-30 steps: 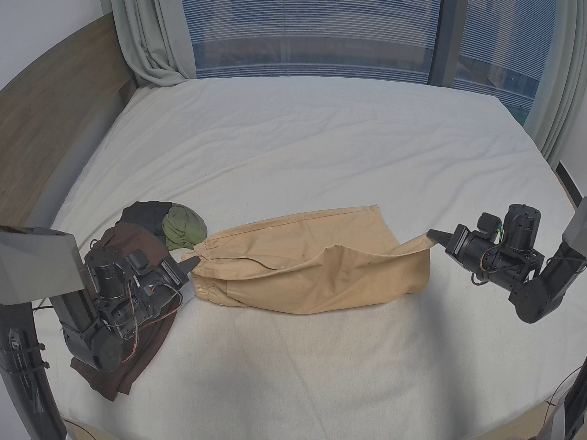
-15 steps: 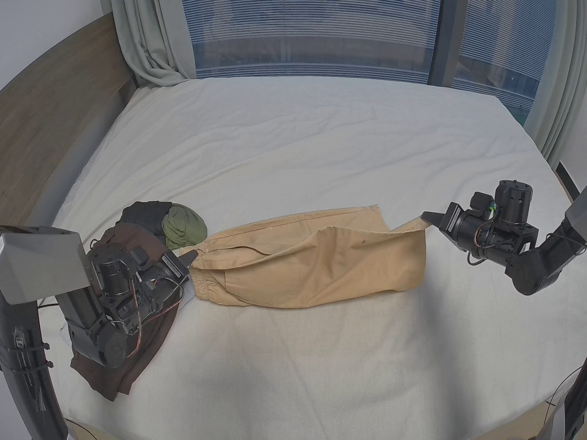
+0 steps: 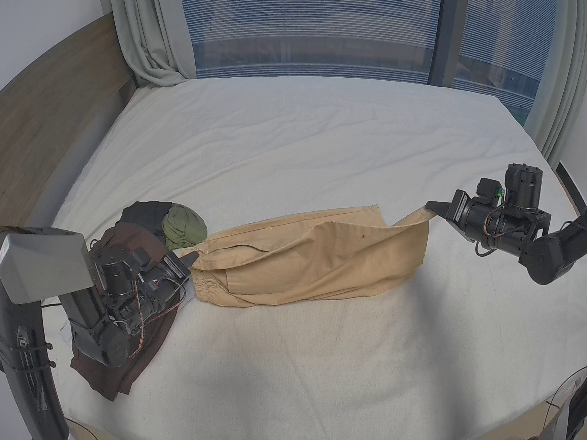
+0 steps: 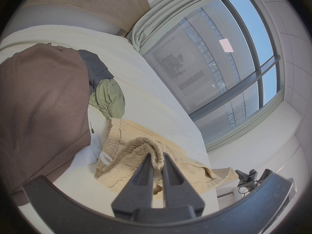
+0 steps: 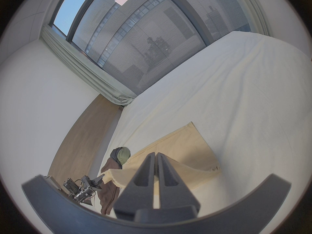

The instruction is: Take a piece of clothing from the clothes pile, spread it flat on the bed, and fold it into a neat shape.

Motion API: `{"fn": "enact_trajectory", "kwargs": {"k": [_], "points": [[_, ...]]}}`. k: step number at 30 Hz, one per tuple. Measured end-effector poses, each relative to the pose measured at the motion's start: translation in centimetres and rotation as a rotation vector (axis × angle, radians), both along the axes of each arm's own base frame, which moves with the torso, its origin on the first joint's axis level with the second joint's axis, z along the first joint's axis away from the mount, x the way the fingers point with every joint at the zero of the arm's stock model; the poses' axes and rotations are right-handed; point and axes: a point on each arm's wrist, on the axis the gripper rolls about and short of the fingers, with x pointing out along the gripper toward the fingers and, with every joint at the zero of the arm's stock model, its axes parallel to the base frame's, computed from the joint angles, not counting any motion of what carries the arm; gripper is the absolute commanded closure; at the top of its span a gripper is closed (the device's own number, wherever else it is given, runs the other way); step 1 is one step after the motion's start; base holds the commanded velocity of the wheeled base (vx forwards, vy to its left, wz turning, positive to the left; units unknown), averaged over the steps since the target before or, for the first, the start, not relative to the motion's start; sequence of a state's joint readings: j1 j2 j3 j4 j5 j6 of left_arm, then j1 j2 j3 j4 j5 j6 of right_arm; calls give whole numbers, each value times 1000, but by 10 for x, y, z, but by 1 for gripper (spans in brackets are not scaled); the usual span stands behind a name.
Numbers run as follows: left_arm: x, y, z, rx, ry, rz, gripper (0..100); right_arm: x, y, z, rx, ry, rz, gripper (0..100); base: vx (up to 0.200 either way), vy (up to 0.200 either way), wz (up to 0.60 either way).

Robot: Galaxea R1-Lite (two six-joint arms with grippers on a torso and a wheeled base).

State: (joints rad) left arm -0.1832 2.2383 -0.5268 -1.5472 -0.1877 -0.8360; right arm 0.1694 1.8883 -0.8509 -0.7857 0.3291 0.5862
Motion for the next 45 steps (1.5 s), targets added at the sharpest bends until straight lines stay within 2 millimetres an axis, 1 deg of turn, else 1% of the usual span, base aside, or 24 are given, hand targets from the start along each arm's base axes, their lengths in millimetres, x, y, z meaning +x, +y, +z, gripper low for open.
{"fn": "enact_trajectory", "kwargs": {"k": [6,13,16,20,24,31,37,45], "points": [[1,1,0,0,-3,5,100,-15,5,10,-8,2,8,100,0,0,0],[2,1,0,-1,-5,5,100,-34,4,10,-13,19,14,100,0,0,0],[3,2,1,-1,-12,16,100,-38,1,9,-15,25,10,100,0,0,0],[5,1,3,-1,-22,29,100,-38,0,8,-15,28,5,100,0,0,0],[8,1,4,-3,-30,32,100,-30,0,6,-14,29,1,100,0,0,0],[10,0,4,-1,-39,49,100,-1,4,5,-5,8,-5,100,0,0,0],[12,-1,4,-1,-44,57,100,17,8,-1,-4,9,-5,100,0,0,0],[24,-2,0,0,-64,96,100,47,14,-7,1,7,-5,100,0,0,0]]}}
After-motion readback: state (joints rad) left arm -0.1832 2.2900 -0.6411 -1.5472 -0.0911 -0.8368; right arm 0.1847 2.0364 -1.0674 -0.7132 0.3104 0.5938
